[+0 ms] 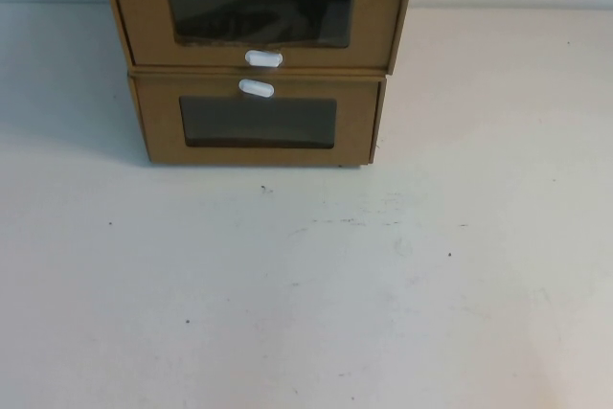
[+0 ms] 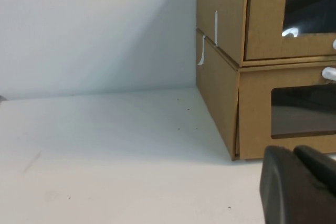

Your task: Close the shoe box

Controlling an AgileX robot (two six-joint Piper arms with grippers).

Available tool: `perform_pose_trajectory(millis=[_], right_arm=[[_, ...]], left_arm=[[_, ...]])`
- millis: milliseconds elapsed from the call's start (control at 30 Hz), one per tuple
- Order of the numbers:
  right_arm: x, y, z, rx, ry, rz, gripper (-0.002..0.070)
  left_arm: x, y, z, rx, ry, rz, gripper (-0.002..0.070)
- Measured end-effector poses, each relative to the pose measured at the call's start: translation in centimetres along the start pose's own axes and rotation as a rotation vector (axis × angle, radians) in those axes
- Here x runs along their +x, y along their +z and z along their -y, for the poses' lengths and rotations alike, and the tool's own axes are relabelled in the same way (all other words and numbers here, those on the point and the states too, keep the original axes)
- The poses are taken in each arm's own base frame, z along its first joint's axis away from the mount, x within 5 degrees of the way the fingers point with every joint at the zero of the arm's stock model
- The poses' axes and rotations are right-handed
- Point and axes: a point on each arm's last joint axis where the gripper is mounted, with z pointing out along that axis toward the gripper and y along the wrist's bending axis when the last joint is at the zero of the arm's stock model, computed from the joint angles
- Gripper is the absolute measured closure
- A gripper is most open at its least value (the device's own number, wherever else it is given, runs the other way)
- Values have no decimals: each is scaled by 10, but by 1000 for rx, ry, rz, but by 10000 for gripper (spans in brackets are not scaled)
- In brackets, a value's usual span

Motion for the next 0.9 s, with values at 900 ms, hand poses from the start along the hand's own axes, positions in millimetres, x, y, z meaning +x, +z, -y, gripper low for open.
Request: perform_pose_trajectory(millis=[900], right_arm=[[0,0,0,0,0,1,688]], left_arm=[[31,-8,2,43,132,-327,680]])
